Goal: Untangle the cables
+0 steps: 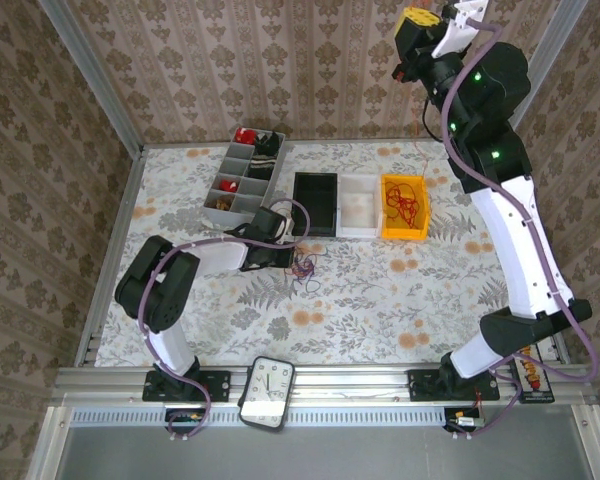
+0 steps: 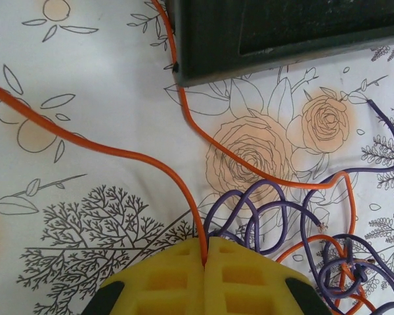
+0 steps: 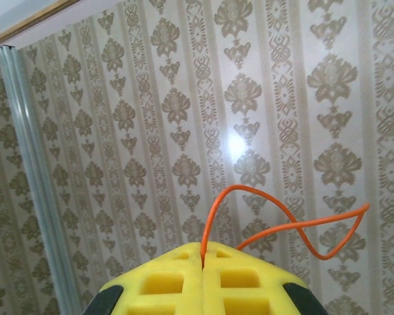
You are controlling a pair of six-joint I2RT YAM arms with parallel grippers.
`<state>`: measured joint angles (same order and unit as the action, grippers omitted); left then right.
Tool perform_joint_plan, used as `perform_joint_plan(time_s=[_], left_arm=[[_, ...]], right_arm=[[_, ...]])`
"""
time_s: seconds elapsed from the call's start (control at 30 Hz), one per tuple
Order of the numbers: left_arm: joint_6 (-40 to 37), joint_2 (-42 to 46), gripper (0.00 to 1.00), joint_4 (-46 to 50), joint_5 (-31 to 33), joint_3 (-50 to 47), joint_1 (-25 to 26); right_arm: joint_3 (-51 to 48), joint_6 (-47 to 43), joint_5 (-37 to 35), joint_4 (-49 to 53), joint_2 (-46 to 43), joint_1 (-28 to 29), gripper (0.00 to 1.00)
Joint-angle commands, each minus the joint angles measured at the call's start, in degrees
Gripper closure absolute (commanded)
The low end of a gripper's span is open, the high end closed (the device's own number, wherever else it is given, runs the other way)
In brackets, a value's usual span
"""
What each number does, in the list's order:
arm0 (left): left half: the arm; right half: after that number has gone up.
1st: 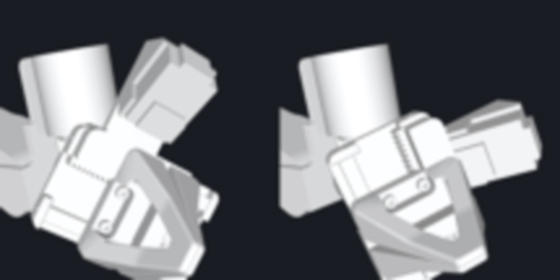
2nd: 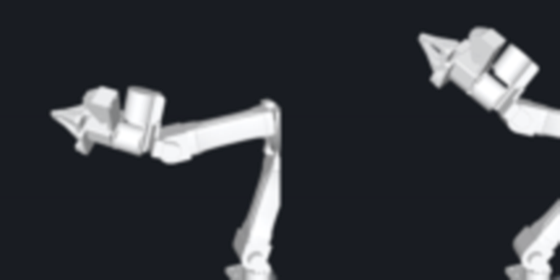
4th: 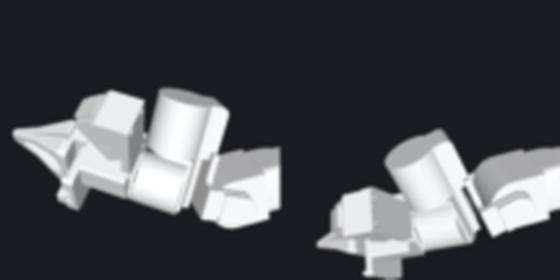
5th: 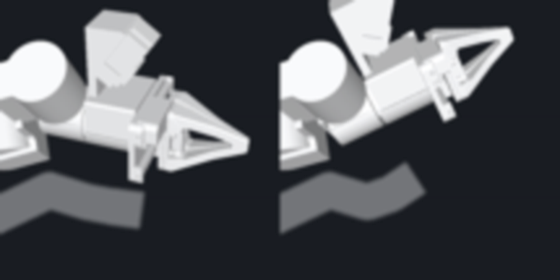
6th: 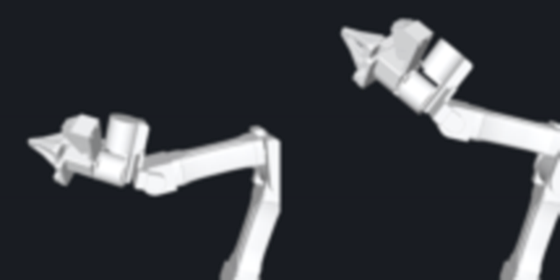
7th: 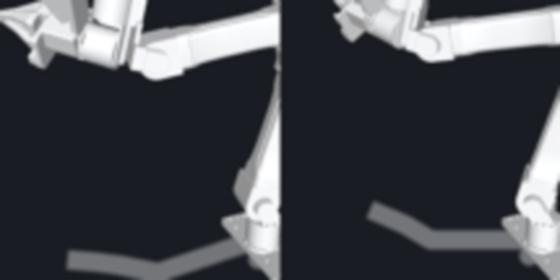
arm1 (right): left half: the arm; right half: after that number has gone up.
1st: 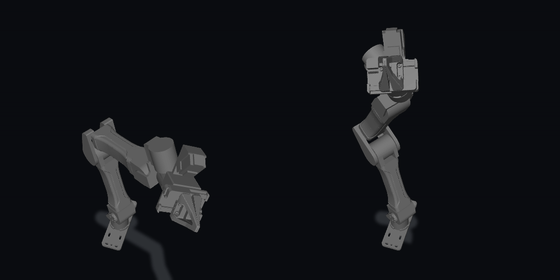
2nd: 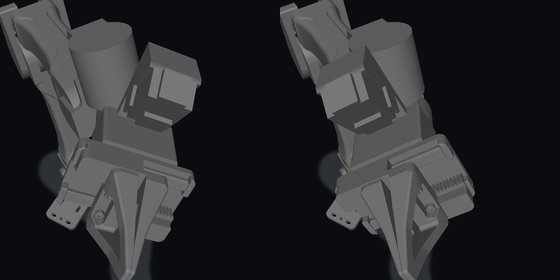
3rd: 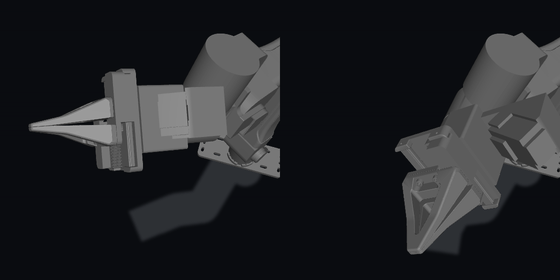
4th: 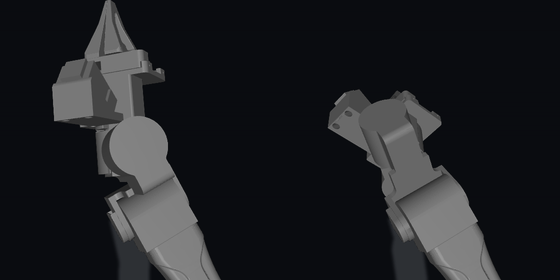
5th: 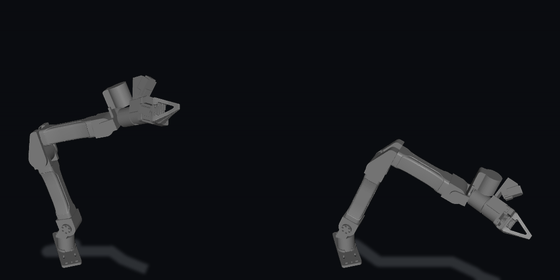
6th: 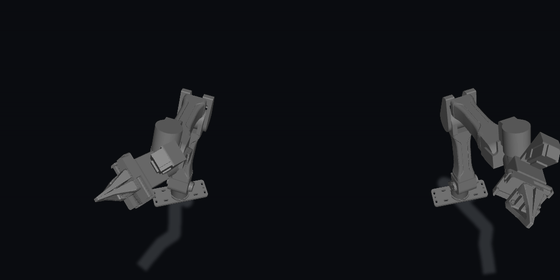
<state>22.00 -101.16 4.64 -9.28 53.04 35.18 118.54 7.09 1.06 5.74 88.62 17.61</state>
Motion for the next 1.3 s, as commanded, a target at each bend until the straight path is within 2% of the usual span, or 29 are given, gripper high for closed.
perform_joint_plan(time_s=[0.0,0.13,0.23,0.37,0.43,0.5,0.63,0.8,0.93,1.07,1.27], left_arm=[[-1.5,-0.8,1.00,1.4,-1.2,0.9,0.2],[-1.6,-0.8,1.00,1.3,-1.3,0.9,0.1],[-1.7,-1.1,1.00,1.2,-1.5,1.0,0.0],[-1.6,-1.7,1.00,1.1,-1.7,1.2,0.0],[-1.7,-1.8,1.00,1.1,-1.8,1.3,0.0],[-1.9,-1.9,1.00,1.1,-2.1,1.4,-0.1],[-1.9,-2.5,1.00,1.0,-2.5,1.6,-0.1],[-2.6,-4.0,1.00,1.9,-3.5,3.2,-0.2],[-2.8,-4.8,1.00,2.0,-4.7,4.2,-0.4],[-2.9,-5.5,1.00,2.0,-5.2,5.0,-0.5],[-2.8,-6.2,1.00,2.1,-5.7,5.7,-0.5]], right_arm=[[-0.5,-5.1,-5.2,-3.6,-3.6,0.4,1.00],[-0.2,-9.8,-5.9,-2.0,-4.6,0.2,1.00],[1.4,-13.4,-9.0,0.4,-5.4,-1.2,1.00],[-0.3,-12.8,-11.0,8.1,-7.1,-4.0,1.00],[-3.9,-12.9,-12.6,10.9,-8.3,-3.9,1.00],[-8.0,-12.5,-18.5,11.2,-11.0,-4.0,1.00],[-21.9,-9.0,-28.9,9.3,-18.6,-5.2,1.00],[-37.7,-3.7,-38.3,14.4,-24.2,-5.2,1.00],[-43.1,0.6,-34.5,17.9,-25.8,-5.0,1.00],[-42.6,2.5,-26.2,20.2,-25.8,-3.9,1.00],[-42.8,3.9,-5.1,23.3,-22.4,2.0,1.00]])
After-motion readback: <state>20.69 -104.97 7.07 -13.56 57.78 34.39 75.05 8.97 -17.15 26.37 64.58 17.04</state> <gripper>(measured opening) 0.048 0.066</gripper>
